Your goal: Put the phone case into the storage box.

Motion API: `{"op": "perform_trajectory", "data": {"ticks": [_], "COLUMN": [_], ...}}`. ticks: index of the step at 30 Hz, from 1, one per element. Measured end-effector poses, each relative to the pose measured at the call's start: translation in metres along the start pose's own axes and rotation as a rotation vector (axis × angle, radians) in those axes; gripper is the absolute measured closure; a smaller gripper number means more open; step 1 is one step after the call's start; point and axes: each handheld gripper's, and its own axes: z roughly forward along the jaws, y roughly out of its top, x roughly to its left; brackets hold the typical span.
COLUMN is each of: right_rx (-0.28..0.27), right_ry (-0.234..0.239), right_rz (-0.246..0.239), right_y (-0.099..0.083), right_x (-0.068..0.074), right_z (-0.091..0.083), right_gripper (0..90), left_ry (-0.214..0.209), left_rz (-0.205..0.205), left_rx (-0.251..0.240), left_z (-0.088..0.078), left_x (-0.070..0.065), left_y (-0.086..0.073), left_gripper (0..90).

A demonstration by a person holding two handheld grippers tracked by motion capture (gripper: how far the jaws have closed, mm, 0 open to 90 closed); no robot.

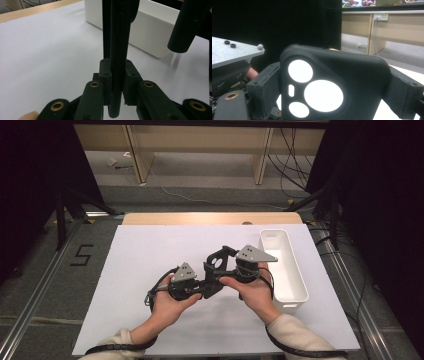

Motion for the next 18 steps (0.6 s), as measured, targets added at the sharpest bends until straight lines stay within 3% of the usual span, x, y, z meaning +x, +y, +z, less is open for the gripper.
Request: {"op": "perform_trajectory", "data": {"ticks": [13,16,18], "right_rx": [-0.003,-0.006,-0.008], "right_ry": [0.005,0.007,0.011], "right_rz": [-0.006,-0.004,-0.002], "right_y": [0.0049,0.0064,0.0073], "right_x": [0.0011,0.0009,0.0006], "right_z": [-0.0024,-0.0033,-0.0044], "right_gripper": [14.8,15.0,15.0], "left_ry": [-0.012,-0.064,-0.082], "left_rz": [0.025,0.041,0.074], "left_rx": [-0.022,-0.035,-0.037], "left_z": [-0.0017,-0.0034,-0.0059], "left_x": [-0.0014,-0.0014,-0.0016], "left_y": [0.0025,0.0038,0.0064], "left_gripper": [78.3,67.9,54.6]}}
